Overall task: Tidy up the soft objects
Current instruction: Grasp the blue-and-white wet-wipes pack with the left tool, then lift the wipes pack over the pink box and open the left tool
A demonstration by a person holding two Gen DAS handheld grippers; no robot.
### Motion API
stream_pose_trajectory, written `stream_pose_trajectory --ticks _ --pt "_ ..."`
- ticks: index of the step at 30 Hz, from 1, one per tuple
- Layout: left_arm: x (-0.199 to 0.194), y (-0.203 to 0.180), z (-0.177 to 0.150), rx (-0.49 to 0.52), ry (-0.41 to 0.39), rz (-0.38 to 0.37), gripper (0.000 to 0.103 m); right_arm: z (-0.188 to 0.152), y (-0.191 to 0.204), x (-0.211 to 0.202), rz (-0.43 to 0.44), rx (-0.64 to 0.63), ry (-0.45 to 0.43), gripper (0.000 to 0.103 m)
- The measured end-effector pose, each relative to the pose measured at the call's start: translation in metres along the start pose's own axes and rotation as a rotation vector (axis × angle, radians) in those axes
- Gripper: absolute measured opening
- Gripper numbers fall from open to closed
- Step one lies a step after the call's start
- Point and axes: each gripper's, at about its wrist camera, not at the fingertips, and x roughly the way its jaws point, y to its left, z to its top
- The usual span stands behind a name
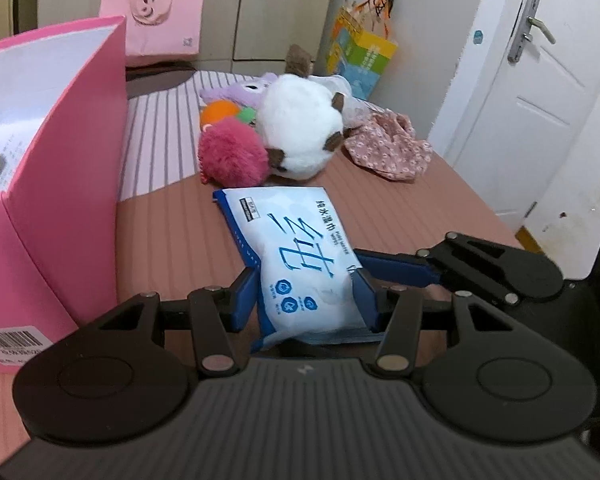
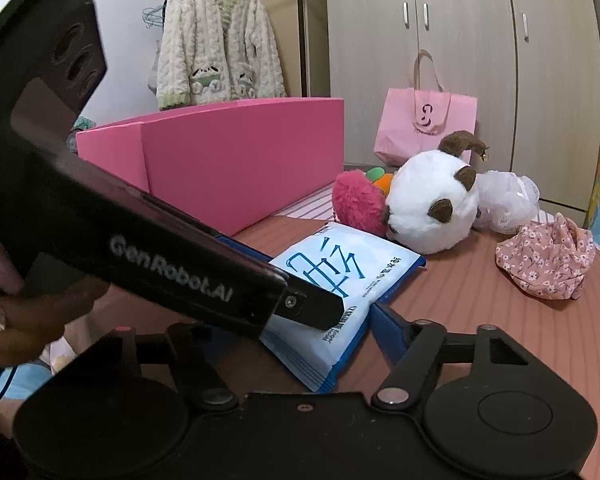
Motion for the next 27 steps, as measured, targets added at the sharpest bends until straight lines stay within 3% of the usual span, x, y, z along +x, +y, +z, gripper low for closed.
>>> stream_pose_trajectory --ticks 9,15,27 --pt "-0.011 -0.014 -0.006 0.069 0.020 0.010 0.050 -0.002 0.015 -0.006 -0.038 -0.005 -0.024 0.068" --pt "-0.023 -0.018 -0.010 0.115 0.068 0.018 0.050 0.003 0.030 -0.012 -0.041 -0.053 0.019 0.065" --pt "-0.056 -0.011 -0.019 0.085 0.113 0.000 0.050 0.014 0.058 -0.026 0.005 -0.066 0.091 0.061"
